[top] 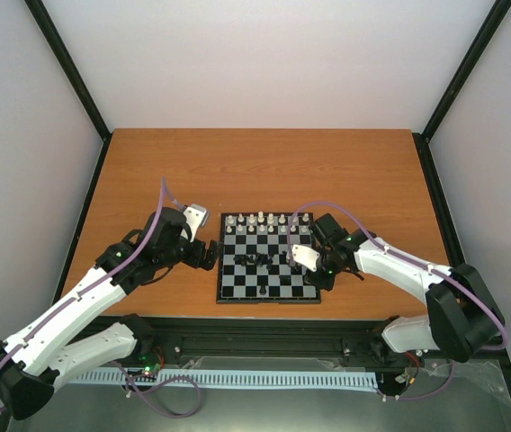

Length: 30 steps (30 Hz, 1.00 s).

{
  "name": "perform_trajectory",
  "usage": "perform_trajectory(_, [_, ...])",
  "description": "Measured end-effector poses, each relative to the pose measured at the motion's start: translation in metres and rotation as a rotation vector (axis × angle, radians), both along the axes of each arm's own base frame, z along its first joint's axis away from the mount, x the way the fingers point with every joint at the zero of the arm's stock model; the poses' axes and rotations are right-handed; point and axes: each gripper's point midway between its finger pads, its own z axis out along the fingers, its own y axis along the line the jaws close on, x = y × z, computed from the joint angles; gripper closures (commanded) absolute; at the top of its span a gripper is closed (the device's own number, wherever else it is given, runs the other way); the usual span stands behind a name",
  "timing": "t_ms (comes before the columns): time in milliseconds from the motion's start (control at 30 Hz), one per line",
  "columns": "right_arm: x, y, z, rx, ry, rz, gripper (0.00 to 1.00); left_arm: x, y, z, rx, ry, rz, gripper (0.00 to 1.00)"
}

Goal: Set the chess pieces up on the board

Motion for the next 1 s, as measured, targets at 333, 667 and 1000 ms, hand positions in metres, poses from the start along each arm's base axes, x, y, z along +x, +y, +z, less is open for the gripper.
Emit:
perform_trajectory(333, [0.003,0.004,0.014,0.025,-0.019,-0.006,0.68,0.0,0.0,0.0,0.0,0.0,0.0,0.0])
perform_trajectory(667, [0.001,0.034,0.024,0.054,-0.034,0.113,0.6,-0.002,0.005,0.007,-0.008,-0.023,0.015,0.0])
perform_trajectory(1000, [0.001,0.048,0.006,-0.008,-0.019,0.167,0.6,-0.007,0.0,0.006,-0.024,-0.007,-0.018,0.0])
